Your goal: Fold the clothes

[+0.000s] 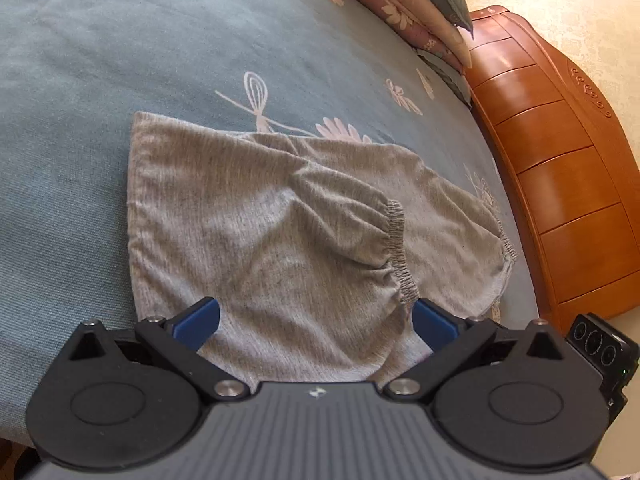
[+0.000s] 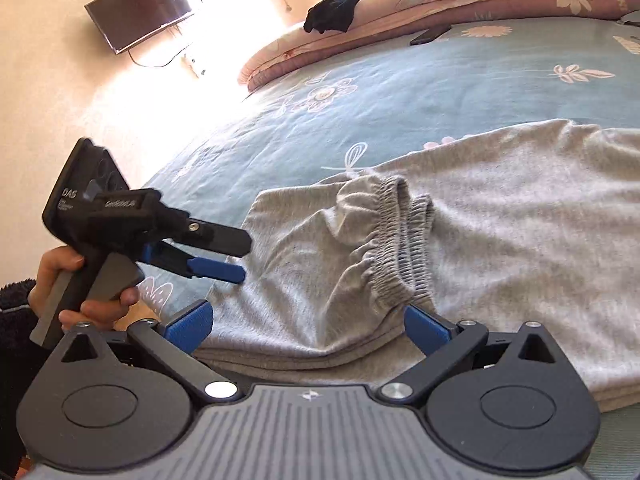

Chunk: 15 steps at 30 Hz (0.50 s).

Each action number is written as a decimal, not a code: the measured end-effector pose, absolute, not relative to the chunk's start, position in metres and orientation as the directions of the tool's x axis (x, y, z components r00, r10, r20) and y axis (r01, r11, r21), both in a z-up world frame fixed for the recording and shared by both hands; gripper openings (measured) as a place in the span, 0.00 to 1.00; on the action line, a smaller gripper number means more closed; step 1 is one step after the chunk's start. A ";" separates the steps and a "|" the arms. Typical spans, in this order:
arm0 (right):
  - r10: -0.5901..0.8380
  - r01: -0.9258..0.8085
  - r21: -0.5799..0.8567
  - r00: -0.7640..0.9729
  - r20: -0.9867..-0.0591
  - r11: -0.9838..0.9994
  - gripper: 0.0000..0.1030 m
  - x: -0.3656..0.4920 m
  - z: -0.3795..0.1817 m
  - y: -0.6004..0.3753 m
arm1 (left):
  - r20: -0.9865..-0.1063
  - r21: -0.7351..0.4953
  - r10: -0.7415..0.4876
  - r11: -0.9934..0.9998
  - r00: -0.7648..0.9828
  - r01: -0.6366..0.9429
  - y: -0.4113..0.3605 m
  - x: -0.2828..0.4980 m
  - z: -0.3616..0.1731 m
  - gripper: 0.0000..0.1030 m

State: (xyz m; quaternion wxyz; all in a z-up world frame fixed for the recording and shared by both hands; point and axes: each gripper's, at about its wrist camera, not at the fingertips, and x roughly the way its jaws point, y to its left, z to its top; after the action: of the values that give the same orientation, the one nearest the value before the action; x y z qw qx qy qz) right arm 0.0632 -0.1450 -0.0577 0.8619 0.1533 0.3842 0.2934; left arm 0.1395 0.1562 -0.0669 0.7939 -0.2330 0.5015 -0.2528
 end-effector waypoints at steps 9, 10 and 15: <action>0.551 -0.235 0.529 0.594 -0.586 0.816 1.00 0.068 -0.077 -0.186 | -0.762 -0.541 -0.550 0.831 0.341 0.130 0.152 0.116 -0.092 0.98; 0.542 -0.226 0.525 0.596 -0.592 0.821 1.00 0.068 -0.079 -0.187 | -0.757 -0.542 -0.549 0.831 0.354 0.128 0.153 0.113 -0.091 0.99; 0.526 -0.195 0.533 0.614 -0.588 0.823 1.00 0.067 -0.084 -0.199 | -0.735 -0.531 -0.543 0.833 0.407 0.153 0.148 0.097 -0.066 0.99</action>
State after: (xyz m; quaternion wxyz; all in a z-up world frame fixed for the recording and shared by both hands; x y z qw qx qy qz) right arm 0.0674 -0.1991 -0.0843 0.8726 0.2137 0.3876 0.2067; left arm 0.0970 0.1476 -0.0664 0.8158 -0.1946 0.5012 -0.2131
